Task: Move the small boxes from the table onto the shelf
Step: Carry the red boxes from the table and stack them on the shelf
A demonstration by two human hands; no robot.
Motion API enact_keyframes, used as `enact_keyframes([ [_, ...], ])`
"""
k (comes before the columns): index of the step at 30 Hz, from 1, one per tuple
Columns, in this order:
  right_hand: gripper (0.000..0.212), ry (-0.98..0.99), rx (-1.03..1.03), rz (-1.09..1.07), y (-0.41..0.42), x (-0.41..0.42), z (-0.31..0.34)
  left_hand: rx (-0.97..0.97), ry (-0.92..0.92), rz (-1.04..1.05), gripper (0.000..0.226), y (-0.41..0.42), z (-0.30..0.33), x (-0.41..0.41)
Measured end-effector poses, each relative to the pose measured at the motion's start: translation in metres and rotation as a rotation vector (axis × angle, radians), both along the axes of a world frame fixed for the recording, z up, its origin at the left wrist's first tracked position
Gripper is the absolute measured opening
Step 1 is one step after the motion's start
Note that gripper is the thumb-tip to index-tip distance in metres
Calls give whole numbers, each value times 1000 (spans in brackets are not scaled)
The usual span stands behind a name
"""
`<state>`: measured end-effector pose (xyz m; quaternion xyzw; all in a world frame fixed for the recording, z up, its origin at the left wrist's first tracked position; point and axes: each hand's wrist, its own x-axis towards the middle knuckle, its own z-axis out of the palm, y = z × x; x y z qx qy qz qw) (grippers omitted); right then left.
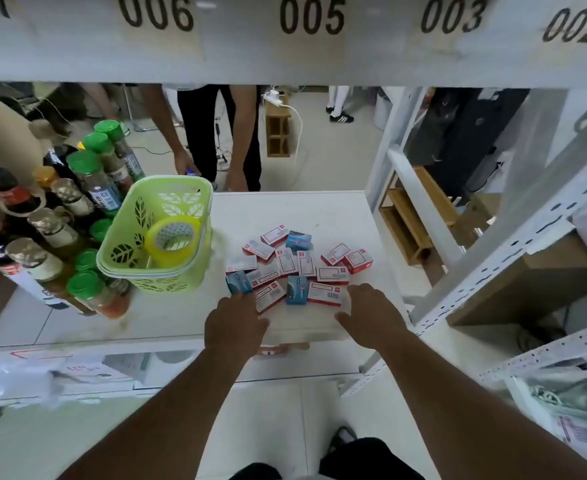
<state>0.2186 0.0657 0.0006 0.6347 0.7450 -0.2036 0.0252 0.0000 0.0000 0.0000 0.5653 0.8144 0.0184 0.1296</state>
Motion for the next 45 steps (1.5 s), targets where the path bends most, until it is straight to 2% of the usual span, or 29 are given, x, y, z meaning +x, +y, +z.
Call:
enact_keyframes([
  [5,50,6,3,29,18,1,-9,87,-66,75,48,9,-8,4],
  [11,47,99,-9,41,33,0,-21,126,-262,140,51,14,-16,1],
  [17,45,167,-3,114,32,-1,-10,168,-439,198,43,11,-15,1],
  [24,53,200,-20,84,23,12,17,123,-388,186,44,-7,8,-9],
  [32,48,244,70,28,-24,26,68,216,-376,-82,45,-15,51,-22],
  [37,49,160,169,-59,-81,45,94,186,-366,-346,48,-23,79,-20],
  [45,46,93,269,-247,-188,90,145,168,-391,-670,47,-47,125,37],
])
